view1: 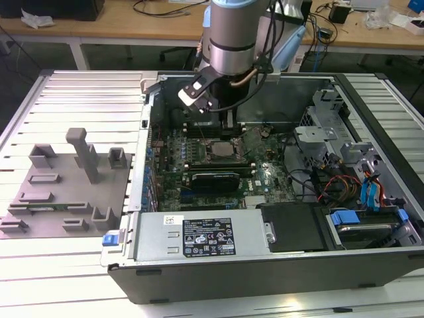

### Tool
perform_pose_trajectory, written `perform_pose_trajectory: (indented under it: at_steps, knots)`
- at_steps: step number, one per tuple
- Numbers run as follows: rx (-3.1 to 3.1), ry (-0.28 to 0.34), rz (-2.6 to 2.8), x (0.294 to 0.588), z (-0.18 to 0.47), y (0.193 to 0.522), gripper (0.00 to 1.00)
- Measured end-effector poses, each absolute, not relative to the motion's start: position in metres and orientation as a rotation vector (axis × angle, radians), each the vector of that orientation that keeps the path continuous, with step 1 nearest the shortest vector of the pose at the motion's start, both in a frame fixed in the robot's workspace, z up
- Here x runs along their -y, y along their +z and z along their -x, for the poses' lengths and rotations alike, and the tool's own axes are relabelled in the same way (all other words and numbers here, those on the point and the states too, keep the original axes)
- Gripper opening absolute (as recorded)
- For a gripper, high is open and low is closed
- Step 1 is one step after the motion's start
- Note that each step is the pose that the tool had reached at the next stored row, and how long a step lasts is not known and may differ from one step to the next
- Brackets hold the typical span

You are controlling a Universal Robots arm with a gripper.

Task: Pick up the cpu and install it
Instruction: 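Place the cpu into insertion slot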

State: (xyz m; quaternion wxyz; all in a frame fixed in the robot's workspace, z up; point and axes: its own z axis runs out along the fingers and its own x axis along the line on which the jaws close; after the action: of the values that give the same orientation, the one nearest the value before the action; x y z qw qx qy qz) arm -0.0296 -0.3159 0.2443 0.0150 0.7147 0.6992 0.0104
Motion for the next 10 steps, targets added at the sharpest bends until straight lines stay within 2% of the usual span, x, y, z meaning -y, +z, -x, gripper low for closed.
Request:
perform_pose_trajectory:
  at_steps: [5, 10]
  knots:
    - [-2.173, 0.025, -2.221, 0.316, 0.03, 0.271, 0.11]
    - [-2.173, 0.025, -2.22, 0.316, 0.03, 0.272, 0.11]
